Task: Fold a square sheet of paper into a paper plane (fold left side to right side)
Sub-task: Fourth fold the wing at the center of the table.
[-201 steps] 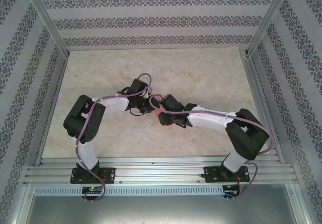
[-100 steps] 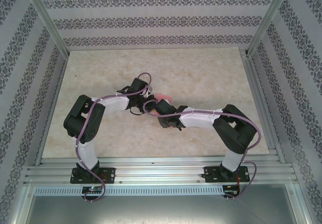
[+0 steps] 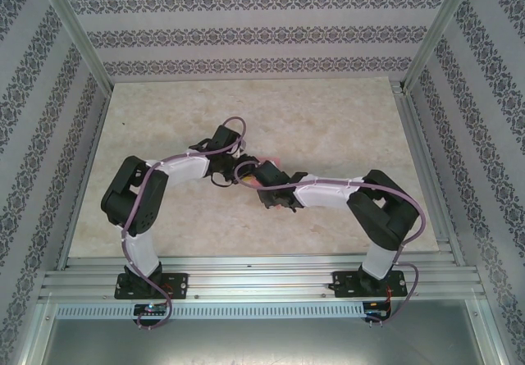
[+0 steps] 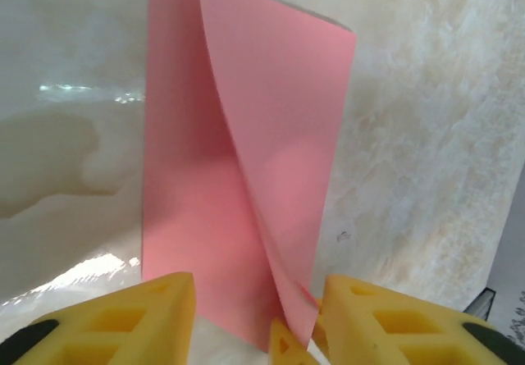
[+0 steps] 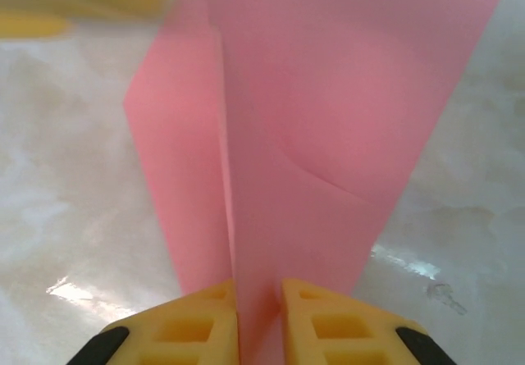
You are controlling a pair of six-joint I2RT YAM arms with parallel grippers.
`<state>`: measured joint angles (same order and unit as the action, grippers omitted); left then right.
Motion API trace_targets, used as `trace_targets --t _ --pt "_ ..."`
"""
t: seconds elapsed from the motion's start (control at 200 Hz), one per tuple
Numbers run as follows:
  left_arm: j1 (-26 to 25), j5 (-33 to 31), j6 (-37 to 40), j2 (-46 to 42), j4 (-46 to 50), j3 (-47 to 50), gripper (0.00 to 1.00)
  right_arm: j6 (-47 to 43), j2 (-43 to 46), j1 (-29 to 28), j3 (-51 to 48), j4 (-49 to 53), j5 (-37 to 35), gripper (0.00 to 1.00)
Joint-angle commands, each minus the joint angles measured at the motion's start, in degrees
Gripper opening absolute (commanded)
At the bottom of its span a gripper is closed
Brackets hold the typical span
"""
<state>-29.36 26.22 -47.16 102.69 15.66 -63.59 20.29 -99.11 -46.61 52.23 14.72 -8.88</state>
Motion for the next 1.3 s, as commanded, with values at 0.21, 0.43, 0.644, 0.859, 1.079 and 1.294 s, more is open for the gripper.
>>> trace_targets --t 0.21,0.43,0.644,0.859,1.079,1.294 --pt "0.9 -1.9 0.8 -6.5 -1.7 3.5 0.55 6.6 4.0 5.7 -9.2 -10.3 12.1 0.14" --pt "0.5 1.4 0.2 -5.1 -5.4 4.8 0.56 10.4 6.0 9.4 -14.7 -17.7 18.2 0.14" --pt "-2.0 4.3 -1.2 -0.1 -9.7 3.5 0.53 11.5 6.2 12.5 -16.2 -20.7 23.8 0.13" --pt "-4.5 6.3 -2.8 5.9 -12.3 0.2 0.5 12.1 3.9 13.9 -16.3 -22.8 26.8 0.13" --pt "-5.8 4.6 -2.9 9.7 -9.9 -3.4 0.49 12.0 3.0 14.4 -16.0 -23.2 27.9 0.14" --pt "-5.7 3.0 -4.5 12.4 -9.4 -3.7 0.42 11.4 5.1 15.1 -15.0 -20.6 28.1 0.19"
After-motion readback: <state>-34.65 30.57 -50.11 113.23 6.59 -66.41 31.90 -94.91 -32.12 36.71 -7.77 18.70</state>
